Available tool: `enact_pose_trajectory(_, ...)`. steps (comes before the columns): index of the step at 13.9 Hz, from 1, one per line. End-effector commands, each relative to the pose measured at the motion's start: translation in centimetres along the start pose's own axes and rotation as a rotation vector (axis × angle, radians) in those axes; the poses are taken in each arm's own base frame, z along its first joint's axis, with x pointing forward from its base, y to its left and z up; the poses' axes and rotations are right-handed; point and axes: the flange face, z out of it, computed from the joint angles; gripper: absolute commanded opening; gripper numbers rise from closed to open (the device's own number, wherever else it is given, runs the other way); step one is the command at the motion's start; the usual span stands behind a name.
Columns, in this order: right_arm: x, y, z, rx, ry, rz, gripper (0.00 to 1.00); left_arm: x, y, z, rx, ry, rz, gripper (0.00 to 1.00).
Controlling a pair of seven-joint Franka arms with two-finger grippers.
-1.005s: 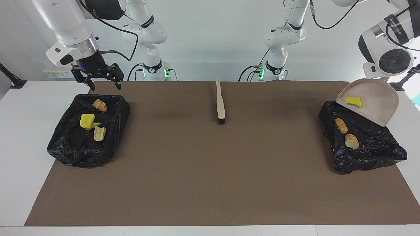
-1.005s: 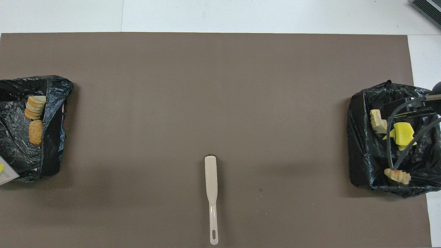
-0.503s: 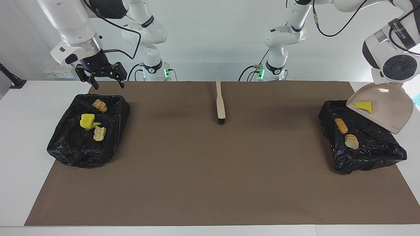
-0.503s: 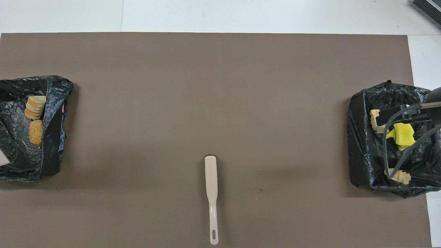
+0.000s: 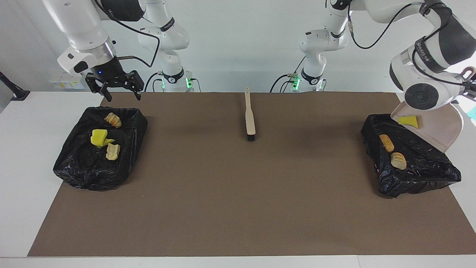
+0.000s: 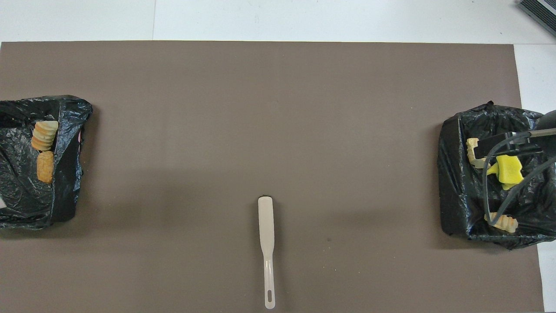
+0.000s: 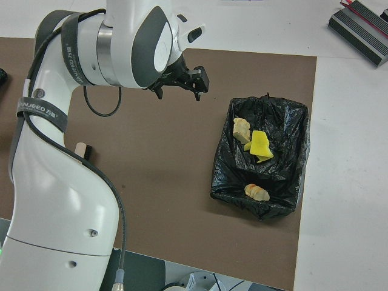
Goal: Sweep and dump trash in bin
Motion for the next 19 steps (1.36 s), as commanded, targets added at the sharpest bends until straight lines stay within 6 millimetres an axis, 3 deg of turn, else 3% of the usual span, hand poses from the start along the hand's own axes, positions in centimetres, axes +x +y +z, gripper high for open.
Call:
enact_pose_trajectory(1,-0.4,0.4,-0.1,-0.004,0.007,0.031,1.0,0.5,-0.2,-0.6,-0.038,-0.037,0.002,0.0)
enact_pose_trajectory(3,-0.7,1.2,-0.1,-0.001,-0.002,0.043,1.0,2.9,1.2,-2.0,-0.072,-0.068,-0.073,0.0)
enact_pose_trajectory(4,-0.6,1.1,-0.1,0.0,0.001,0.042,1.0,2.9,1.0,-1.4,-0.084,-0.07,-0.085,0.0)
enact_pose_trajectory(6,-0.5,0.5,-0.1,0.0,0.0,0.031,1.0,1.4,-0.8,-0.4,-0.093,-0.105,-0.123,0.0)
enact_pose_trajectory(8,-0.6,0.4,-0.1,0.001,0.001,0.029,1.0,0.8,-1.3,-0.3,-0.08,-0.121,-0.123,0.0)
enact_pose_trajectory(10,-0.5,0.5,-0.1,0.001,0.0,0.031,1.0,-2.0,-1.7,-0.9,-0.058,-0.101,-0.093,0.0)
enact_pose_trajectory(14,-0.6,0.4,-0.1,0.001,0.001,0.029,1.0,-6.8,-2.0,-0.8,-0.137,0.199,-0.132,0.0)
enact_pose_trajectory(16,-0.6,0.4,-0.1,0.001,0.001,0.029,1.0,-6.5,-1.0,-1.3,-0.192,0.308,-0.173,0.0)
enact_pose_trajectory(17,-0.6,0.4,-0.1,0.001,0.001,0.029,1.0,-5.6,-0.3,-2.3,-0.226,0.359,-0.199,0.0)
enact_pose_trajectory(19,-0.6,0.4,-0.1,0.001,0.001,0.029,1.0,-5.8,1.5,-3.9,-0.263,0.446,-0.222,0.0)
